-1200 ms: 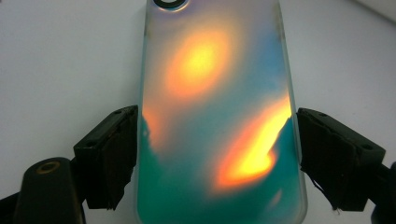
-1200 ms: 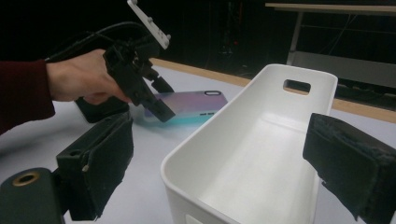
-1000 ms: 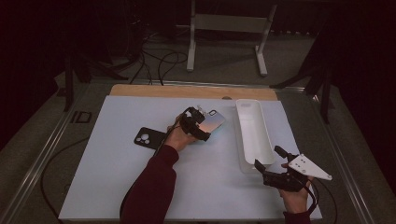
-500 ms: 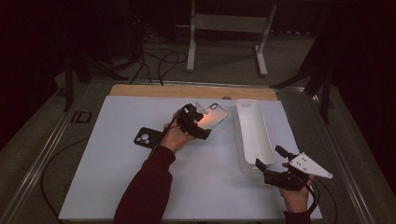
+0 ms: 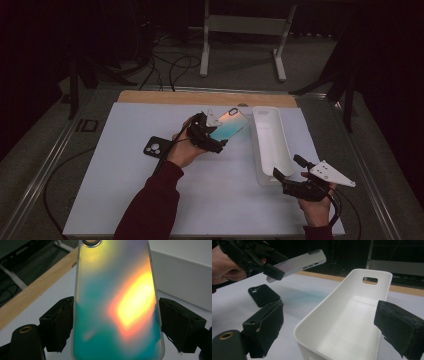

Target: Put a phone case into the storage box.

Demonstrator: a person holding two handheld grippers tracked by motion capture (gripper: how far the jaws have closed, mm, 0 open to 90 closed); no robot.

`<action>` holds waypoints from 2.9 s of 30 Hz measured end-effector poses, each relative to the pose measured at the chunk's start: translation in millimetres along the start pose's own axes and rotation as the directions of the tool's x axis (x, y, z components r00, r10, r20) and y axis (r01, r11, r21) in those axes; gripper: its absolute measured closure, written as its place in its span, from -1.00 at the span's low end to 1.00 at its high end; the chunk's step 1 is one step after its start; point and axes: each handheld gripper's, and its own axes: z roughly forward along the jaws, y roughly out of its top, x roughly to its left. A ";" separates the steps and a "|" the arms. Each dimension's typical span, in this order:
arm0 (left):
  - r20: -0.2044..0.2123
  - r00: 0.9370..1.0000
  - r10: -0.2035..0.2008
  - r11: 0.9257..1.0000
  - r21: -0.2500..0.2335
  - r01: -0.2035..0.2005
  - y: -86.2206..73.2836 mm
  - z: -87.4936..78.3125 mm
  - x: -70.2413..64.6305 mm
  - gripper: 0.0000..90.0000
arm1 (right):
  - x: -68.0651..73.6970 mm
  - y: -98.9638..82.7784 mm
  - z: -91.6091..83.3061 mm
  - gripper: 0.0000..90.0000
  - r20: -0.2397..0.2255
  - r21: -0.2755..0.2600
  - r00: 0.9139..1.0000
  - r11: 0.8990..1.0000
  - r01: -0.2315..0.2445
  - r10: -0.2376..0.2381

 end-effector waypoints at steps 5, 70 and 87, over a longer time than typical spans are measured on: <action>0.005 1.000 0.029 0.999 -0.016 -0.029 0.7 -7.8 -7.7 -0.62 | -1.3 -0.2 2.2 -0.81 -0.008 0.025 1.000 0.999 -0.022 0.022; 0.021 0.979 0.202 0.958 -0.211 -0.193 16.2 -19.3 -84.9 -0.37 | 28.8 70.7 62.7 0.93 -0.267 0.118 0.942 0.977 -0.176 0.202; 0.149 0.984 0.099 0.978 -0.194 -0.069 16.3 -21.6 -67.1 -0.79 | 25.2 79.0 52.4 0.94 -0.230 0.091 0.967 0.992 -0.090 0.109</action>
